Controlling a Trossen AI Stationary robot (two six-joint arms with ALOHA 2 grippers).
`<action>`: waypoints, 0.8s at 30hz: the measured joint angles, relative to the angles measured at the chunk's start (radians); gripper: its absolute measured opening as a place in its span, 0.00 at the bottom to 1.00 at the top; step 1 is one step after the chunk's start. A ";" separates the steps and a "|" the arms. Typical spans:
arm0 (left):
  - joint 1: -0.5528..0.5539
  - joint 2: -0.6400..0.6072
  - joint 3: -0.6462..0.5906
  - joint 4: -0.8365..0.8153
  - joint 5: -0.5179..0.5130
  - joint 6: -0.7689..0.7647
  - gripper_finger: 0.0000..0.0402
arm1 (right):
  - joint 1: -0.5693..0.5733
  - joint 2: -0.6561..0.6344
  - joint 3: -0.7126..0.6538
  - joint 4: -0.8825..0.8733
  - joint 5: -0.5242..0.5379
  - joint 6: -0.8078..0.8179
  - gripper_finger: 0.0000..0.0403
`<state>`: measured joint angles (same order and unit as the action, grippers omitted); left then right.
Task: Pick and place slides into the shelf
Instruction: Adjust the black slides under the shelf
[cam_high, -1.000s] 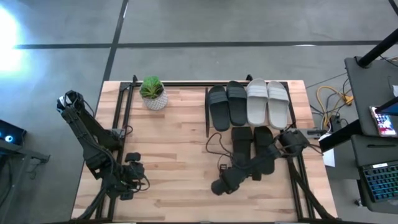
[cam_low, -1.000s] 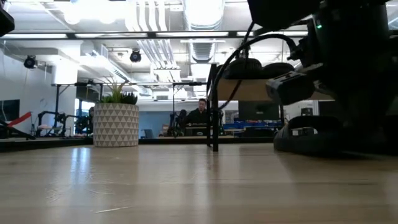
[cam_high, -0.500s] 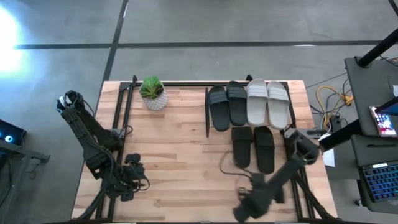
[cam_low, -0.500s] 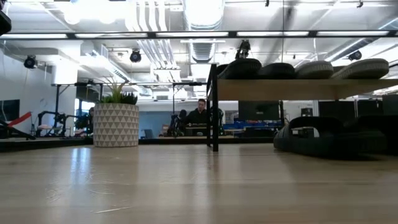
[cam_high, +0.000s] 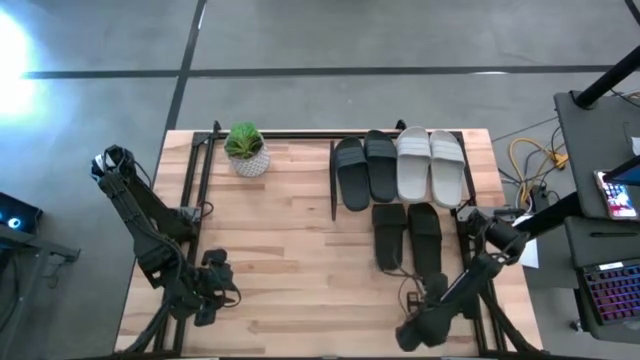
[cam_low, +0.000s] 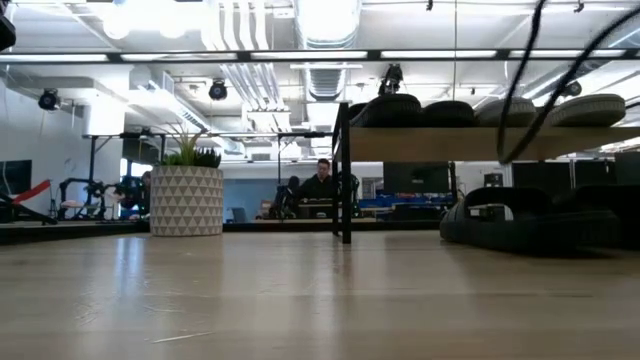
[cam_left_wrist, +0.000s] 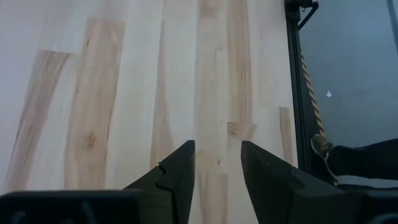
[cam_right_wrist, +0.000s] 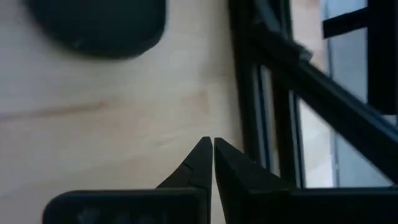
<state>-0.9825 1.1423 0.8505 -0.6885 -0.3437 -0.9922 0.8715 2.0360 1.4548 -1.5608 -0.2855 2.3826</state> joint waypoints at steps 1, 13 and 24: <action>0.000 0.000 0.000 -0.001 0.000 -0.008 0.29 | -0.005 -0.005 -0.029 0.009 0.001 0.000 0.02; 0.001 0.000 -0.001 -0.002 0.004 -0.025 0.29 | -0.079 -0.126 -0.354 0.342 0.106 -0.008 0.02; 0.001 0.000 -0.005 -0.002 0.003 -0.050 0.29 | -0.203 -0.209 -0.487 0.360 0.341 -0.054 0.02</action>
<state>-0.9817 1.1423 0.8454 -0.6901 -0.3405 -1.0420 0.6687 1.8274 0.9677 -1.2009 0.0552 2.3289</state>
